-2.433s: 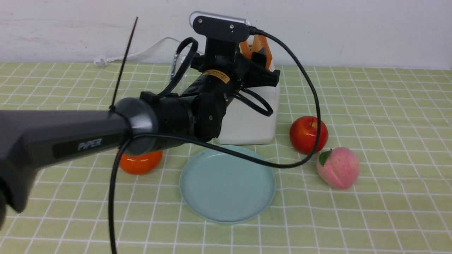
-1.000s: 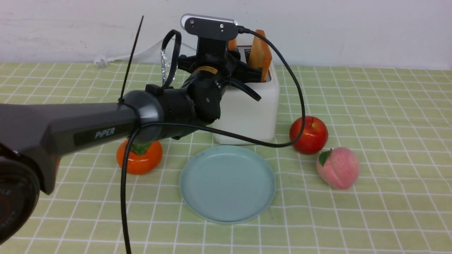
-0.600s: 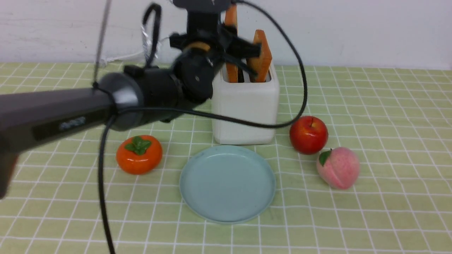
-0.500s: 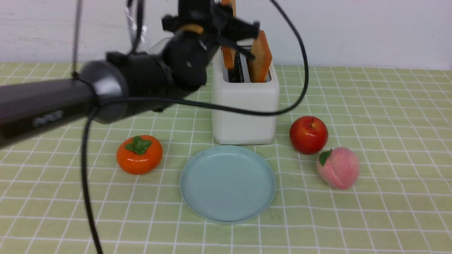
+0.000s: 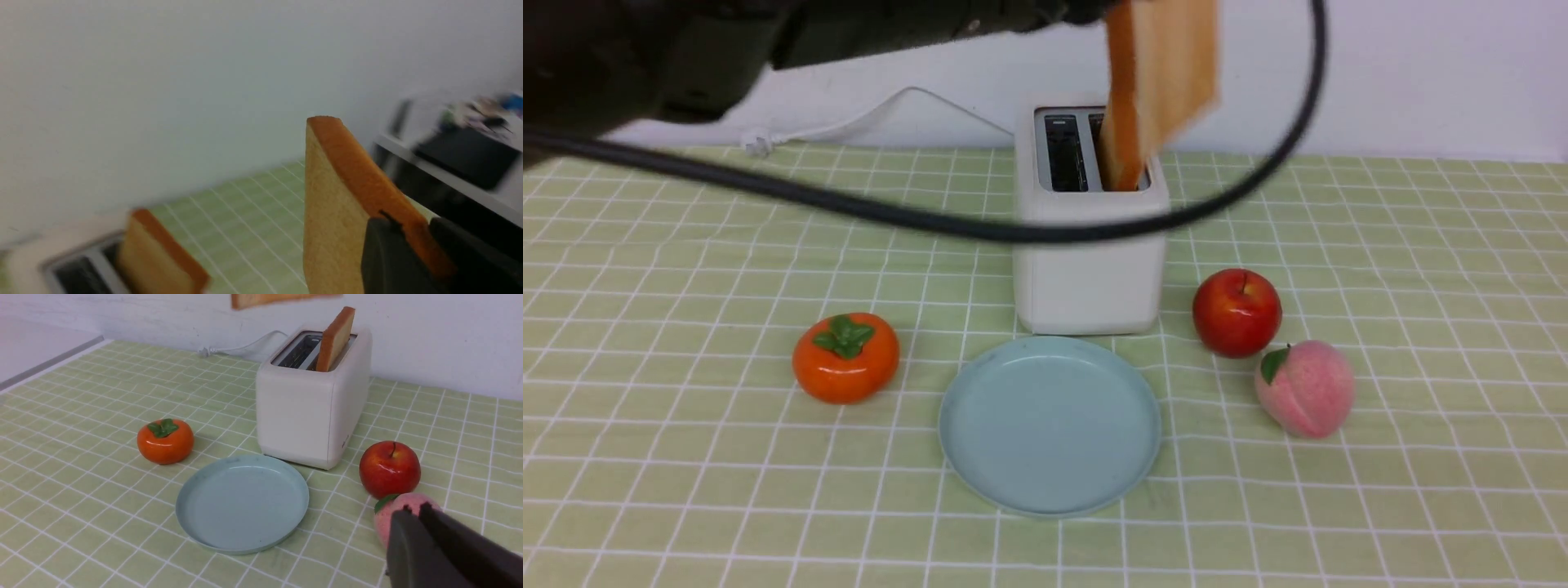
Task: Take toasted bread from bread machine on green coffee tablecloth place on plate.
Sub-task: 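Place the slice of bread on the plate with the left gripper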
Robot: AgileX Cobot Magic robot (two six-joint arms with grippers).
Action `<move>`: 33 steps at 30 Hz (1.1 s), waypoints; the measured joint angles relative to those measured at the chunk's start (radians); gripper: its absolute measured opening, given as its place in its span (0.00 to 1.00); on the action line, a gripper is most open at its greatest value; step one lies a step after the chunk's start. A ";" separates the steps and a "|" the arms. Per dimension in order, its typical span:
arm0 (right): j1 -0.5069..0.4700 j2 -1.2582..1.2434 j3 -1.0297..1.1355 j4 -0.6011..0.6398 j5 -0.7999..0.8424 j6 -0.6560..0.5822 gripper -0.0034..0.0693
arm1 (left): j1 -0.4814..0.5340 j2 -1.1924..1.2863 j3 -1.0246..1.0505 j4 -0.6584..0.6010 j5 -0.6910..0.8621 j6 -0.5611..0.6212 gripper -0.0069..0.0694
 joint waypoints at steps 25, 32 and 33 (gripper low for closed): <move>0.000 0.000 0.000 0.048 0.100 -0.001 0.03 | 0.003 0.165 0.260 0.291 0.029 -0.381 0.22; 0.000 0.000 0.000 0.057 0.118 -0.001 0.04 | 0.008 0.225 0.260 0.200 0.002 -0.386 0.22; 0.000 0.000 0.000 0.057 0.118 -0.001 0.04 | 0.010 0.226 0.260 0.198 0.001 -0.387 0.22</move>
